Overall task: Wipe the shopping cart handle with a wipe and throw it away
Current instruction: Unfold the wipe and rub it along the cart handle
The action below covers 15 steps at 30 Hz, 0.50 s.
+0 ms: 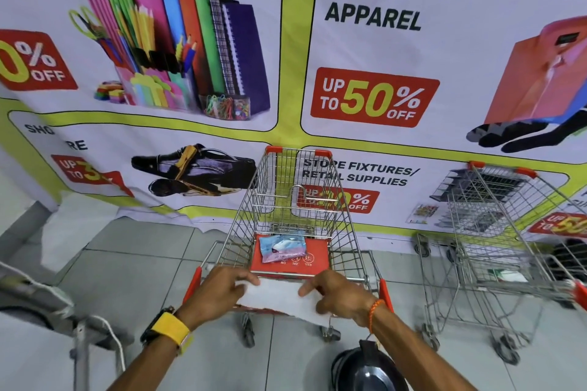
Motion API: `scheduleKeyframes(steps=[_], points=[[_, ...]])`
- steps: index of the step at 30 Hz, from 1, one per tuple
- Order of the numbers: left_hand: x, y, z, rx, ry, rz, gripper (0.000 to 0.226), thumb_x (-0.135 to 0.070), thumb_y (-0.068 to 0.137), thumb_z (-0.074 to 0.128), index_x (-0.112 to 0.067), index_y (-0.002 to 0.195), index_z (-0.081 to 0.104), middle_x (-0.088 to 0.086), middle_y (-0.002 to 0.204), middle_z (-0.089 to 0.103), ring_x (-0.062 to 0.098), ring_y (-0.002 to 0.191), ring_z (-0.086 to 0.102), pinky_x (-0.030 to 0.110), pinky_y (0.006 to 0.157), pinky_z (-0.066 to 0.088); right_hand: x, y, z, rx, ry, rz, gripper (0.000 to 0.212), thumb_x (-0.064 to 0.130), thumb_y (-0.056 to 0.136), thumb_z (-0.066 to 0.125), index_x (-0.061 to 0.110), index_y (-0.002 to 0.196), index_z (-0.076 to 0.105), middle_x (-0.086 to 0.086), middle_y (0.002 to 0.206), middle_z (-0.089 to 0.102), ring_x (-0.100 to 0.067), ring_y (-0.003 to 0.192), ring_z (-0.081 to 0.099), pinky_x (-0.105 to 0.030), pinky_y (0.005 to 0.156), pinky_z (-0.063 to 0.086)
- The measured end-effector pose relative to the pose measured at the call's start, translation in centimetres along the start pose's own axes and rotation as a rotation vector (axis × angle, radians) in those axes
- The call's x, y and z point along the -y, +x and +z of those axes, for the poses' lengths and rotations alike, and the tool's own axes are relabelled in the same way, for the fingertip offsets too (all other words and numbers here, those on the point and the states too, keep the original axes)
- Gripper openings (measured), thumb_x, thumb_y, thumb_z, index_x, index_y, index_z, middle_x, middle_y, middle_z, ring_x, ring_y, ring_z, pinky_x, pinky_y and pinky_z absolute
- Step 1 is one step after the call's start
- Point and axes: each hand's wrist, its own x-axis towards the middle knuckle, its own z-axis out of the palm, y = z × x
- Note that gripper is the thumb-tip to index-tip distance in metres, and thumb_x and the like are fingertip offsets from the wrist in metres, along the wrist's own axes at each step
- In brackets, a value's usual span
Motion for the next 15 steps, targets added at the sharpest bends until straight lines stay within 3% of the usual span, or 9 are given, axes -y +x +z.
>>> scheduleKeyframes(steps=[2, 5, 8, 12, 15], points=[[0.8, 0.3, 0.2, 0.045, -0.081, -0.052, 0.03, -0.002, 0.087, 0.058, -0.026, 0.091, 0.076, -0.015, 0.099, 0.068, -0.005, 0.087, 0.063, 0.017, 0.078, 0.055, -0.4, 0.7, 0.3, -0.023, -0.171, -0.056, 0.031, 0.003, 0.086, 0.074, 0.012, 0.115, 0.071, 0.001, 0.127, 0.059, -0.019, 0.117, 0.057, -0.034, 0.103, 0.051], [1.8, 0.9, 1.1, 0.09, -0.102, -0.045, 0.019, -0.011, 0.087, 0.065, -0.025, 0.091, 0.076, -0.013, 0.099, 0.073, -0.011, 0.087, 0.063, 0.007, 0.072, 0.049, -0.8, 1.8, 1.1, -0.091, -0.295, -0.068, 0.02, 0.019, 0.088, 0.074, 0.015, 0.108, 0.074, 0.005, 0.113, 0.064, -0.015, 0.106, 0.059, -0.03, 0.098, 0.051], [2.7, 1.7, 1.8, 0.09, -0.11, -0.048, 0.013, -0.017, 0.088, 0.067, -0.021, 0.091, 0.078, -0.006, 0.096, 0.075, -0.006, 0.086, 0.065, 0.009, 0.066, 0.051, -1.0, 3.0, 2.0, -0.198, -0.377, -0.043, 0.017, 0.014, 0.091, 0.06, 0.015, 0.096, 0.076, -0.006, 0.113, 0.074, -0.025, 0.105, 0.066, -0.036, 0.096, 0.054], [3.7, 2.7, 2.1, 0.153, -0.049, -0.04, 0.018, -0.011, 0.081, 0.072, -0.021, 0.096, 0.075, -0.005, 0.1, 0.072, -0.01, 0.079, 0.061, 0.006, 0.066, 0.046, -1.6, 4.0, 2.8, -0.242, -0.448, -0.058, 0.025, 0.003, 0.092, 0.057, 0.018, 0.105, 0.072, -0.008, 0.125, 0.066, -0.027, 0.115, 0.061, -0.033, 0.1, 0.048], [4.4, 3.1, 2.3, 0.202, 0.023, -0.04, 0.026, -0.019, 0.076, 0.078, -0.03, 0.098, 0.073, -0.007, 0.101, 0.071, 0.004, 0.072, 0.062, 0.013, 0.065, 0.048, -2.2, 4.6, 3.3, -0.236, -0.501, -0.071, 0.025, 0.001, 0.092, 0.06, 0.018, 0.108, 0.069, -0.01, 0.126, 0.061, -0.028, 0.116, 0.06, -0.033, 0.099, 0.047]])
